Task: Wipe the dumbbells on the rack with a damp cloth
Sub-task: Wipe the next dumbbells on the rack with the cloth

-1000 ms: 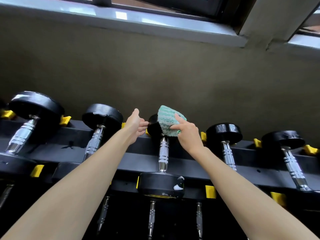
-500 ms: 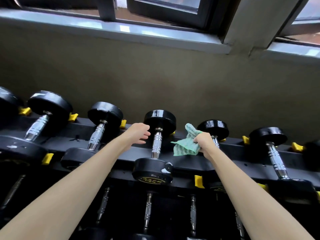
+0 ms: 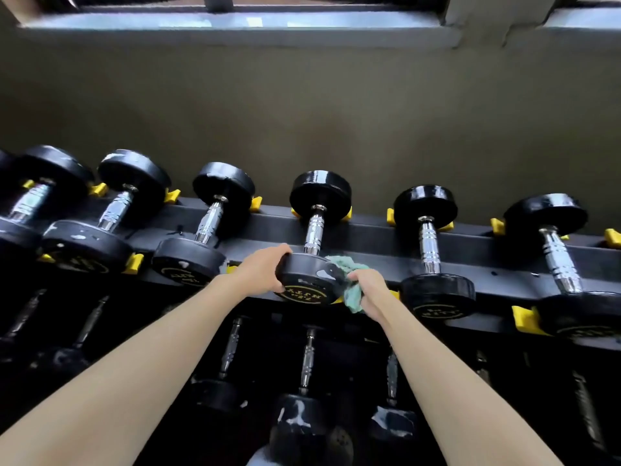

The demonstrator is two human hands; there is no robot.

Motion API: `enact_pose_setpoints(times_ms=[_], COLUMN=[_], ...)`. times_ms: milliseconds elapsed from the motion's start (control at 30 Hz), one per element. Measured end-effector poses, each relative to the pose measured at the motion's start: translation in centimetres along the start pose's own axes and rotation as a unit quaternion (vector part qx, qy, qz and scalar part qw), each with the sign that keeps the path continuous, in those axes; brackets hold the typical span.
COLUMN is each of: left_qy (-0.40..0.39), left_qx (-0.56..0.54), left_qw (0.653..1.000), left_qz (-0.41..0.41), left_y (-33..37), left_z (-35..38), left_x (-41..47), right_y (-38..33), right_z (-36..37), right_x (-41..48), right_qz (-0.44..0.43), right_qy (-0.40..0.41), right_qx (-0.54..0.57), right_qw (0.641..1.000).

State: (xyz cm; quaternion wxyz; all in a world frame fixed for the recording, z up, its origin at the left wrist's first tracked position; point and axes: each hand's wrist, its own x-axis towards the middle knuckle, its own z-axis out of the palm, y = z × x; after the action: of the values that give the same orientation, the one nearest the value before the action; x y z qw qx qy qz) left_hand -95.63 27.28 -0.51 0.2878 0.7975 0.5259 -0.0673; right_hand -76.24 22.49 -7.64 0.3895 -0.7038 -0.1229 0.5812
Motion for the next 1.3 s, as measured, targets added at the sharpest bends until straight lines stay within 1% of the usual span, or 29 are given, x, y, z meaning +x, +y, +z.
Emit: enact_pose_setpoints(times_ms=[33, 100, 233, 333, 433, 533, 700, 800, 900, 1133, 1200, 1300], left_qy=[0.003, -0.015, -0.024, -0.016, -0.018, -0.028, -0.027, -0.023, -0.024, -0.024, -0.026, -0.041], left_qx=[-0.007, -0.015, -0.004, -0.002, -0.014, -0.006, 0.022, 0.022, 0.031, 0.035, 0.033, 0.018], left_qw=[1.000, 1.000, 1.000, 1.000, 0.999, 0.998, 0.997, 0.997, 0.996, 0.991, 0.989, 0.988], left_qz=[0.003, 0.008, 0.015, 0.017, 0.031, 0.053, 0.064, 0.071, 0.084, 0.123, 0.138, 0.149], left_y=[-0.1, -0.3, -0.9, -1.3, -1.9, -1.8, -1.9, -2.0, -2.0, -2.6, -3.1, -4.2], left_z=[0.0, -0.3, -0.4, -0.2, -0.3, -0.5, -0.6, -0.6, -0.8, -0.8, -0.8, -1.2], left_x=[0.0, 0.1, 0.3, 0.4, 0.6, 0.9, 1.0, 0.7, 0.5, 0.5, 0.7, 1.0], right_y=[0.4, 0.8, 0.3, -0.1, -0.1, -0.3, -2.8, -2.1, -0.7, 1.1, 1.6, 2.1], right_z=[0.1, 0.2, 1.1, 1.9, 2.8, 3.0, 4.8, 5.5, 6.0, 7.5, 8.6, 9.8], right_x=[-0.3, -0.6, -1.8, -3.0, -2.8, -1.9, -6.1, -7.6, -8.3, -9.4, -10.0, -10.4], right_qz=[0.017, 0.034, 0.040, 0.030, 0.002, -0.043, -0.110, -0.134, -0.140, -0.158, -0.171, -0.211], right_qy=[0.003, 0.008, -0.008, 0.015, 0.062, 0.071, 0.093, 0.105, 0.111, 0.188, 0.223, 0.261], right_qx=[0.049, 0.110, 0.170, 0.198, 0.167, 0.142, 0.037, 0.045, 0.072, 0.128, 0.113, 0.053], right_qw=[0.999, 0.993, 0.985, 0.980, 0.984, 0.986, 0.989, 0.984, 0.981, 0.961, 0.953, 0.941])
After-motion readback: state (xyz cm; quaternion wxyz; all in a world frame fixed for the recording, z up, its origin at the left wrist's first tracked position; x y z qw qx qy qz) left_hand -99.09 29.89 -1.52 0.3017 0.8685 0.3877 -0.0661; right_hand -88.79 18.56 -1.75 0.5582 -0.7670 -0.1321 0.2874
